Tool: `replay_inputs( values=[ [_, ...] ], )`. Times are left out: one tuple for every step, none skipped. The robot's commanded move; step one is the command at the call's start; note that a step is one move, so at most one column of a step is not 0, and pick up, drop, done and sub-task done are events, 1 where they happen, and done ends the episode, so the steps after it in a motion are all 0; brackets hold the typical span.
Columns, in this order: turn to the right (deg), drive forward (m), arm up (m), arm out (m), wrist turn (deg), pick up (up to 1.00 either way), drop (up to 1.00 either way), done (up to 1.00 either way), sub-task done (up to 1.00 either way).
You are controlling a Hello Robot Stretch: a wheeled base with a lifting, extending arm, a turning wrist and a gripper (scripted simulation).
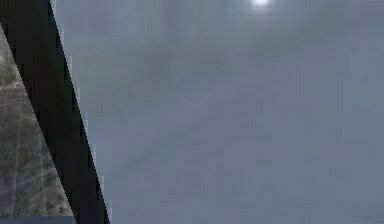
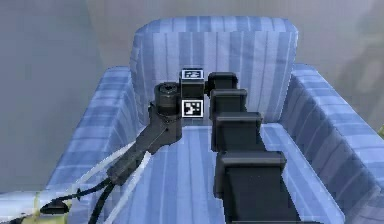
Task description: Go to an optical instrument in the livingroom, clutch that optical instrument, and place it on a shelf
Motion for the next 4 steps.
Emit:
replay_inputs(
  values=[
    [0.0, 0.0, 0.0, -0.16, 0.0, 0.0, 0.0, 0.0, 0.0],
    [-45.0, 0.0, 0.0, 0.0, 0.0, 0.0, 0.0, 0.0, 0.0],
    [-45.0, 0.0, 0.0, 0.0, 0.0, 0.0, 0.0, 0.0, 0.0],
    [-42.0, 0.0, 0.0, 0.0, 0.0, 0.0, 0.0, 0.0, 0.0]
  ],
)
